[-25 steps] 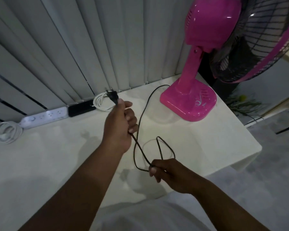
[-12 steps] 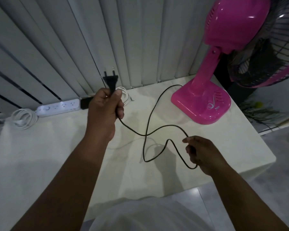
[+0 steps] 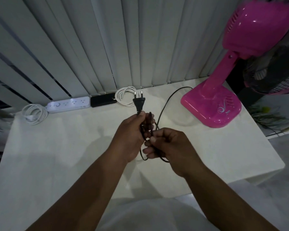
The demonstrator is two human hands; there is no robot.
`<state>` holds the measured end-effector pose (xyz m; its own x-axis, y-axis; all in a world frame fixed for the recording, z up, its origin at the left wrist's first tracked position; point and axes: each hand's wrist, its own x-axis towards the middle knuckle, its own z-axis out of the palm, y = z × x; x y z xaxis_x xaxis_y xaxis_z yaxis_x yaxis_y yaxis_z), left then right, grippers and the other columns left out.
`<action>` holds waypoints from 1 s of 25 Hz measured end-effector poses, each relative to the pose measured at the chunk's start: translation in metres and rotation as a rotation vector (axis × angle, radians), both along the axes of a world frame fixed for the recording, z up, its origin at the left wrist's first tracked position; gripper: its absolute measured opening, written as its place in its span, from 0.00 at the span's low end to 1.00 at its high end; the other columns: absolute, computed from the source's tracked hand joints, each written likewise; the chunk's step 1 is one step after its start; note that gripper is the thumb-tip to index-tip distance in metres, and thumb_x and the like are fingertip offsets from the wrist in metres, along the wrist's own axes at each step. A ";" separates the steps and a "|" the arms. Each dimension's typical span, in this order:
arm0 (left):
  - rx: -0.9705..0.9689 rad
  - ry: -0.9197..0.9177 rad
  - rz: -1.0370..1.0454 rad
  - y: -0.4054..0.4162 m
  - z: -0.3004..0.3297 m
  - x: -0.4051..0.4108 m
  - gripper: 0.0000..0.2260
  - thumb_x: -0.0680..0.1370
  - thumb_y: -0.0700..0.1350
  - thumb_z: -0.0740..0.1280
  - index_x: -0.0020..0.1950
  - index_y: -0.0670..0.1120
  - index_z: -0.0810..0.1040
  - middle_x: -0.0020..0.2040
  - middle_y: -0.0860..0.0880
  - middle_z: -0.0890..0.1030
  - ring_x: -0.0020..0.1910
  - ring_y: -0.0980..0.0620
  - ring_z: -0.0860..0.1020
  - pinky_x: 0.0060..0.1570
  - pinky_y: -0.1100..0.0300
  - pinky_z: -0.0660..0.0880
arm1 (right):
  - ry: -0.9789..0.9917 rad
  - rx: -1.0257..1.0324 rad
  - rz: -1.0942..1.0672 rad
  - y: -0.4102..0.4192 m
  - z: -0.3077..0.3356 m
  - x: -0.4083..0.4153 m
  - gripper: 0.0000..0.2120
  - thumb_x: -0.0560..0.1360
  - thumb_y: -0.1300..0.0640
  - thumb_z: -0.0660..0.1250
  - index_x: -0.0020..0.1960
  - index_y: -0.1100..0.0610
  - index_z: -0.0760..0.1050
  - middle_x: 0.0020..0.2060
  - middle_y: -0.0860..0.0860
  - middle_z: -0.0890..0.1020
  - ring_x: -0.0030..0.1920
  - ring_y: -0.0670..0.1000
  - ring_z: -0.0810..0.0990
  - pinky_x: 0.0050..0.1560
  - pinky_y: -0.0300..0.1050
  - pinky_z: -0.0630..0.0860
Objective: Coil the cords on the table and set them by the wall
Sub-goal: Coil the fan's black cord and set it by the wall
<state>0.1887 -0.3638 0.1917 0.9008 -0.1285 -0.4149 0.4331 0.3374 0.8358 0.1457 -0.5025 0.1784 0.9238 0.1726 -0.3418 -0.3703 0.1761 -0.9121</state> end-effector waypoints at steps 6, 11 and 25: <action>-0.073 0.007 -0.040 0.029 0.008 -0.001 0.14 0.83 0.46 0.56 0.50 0.40 0.78 0.35 0.46 0.82 0.34 0.49 0.81 0.40 0.55 0.79 | -0.117 -0.431 0.002 0.029 0.004 0.001 0.06 0.75 0.64 0.70 0.38 0.60 0.80 0.29 0.49 0.84 0.29 0.49 0.84 0.32 0.47 0.78; -0.295 0.057 -0.038 0.047 0.016 0.002 0.16 0.80 0.53 0.59 0.50 0.42 0.78 0.23 0.54 0.62 0.21 0.58 0.59 0.25 0.64 0.68 | -0.469 -0.693 0.286 0.035 -0.009 -0.013 0.13 0.80 0.50 0.64 0.41 0.53 0.80 0.27 0.45 0.79 0.27 0.41 0.78 0.32 0.29 0.71; -0.329 -0.078 -0.085 0.115 0.038 0.022 0.11 0.80 0.47 0.56 0.44 0.46 0.76 0.22 0.55 0.62 0.21 0.58 0.53 0.19 0.65 0.53 | -0.188 -0.899 0.298 -0.053 -0.089 -0.043 0.16 0.82 0.49 0.59 0.38 0.54 0.71 0.25 0.45 0.73 0.27 0.42 0.71 0.33 0.41 0.71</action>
<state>0.2106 -0.2486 0.2295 0.9084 -0.3197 -0.2693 0.4104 0.5600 0.7197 0.1025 -0.5557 0.0890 0.9377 0.1547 -0.3112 -0.1209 -0.6942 -0.7095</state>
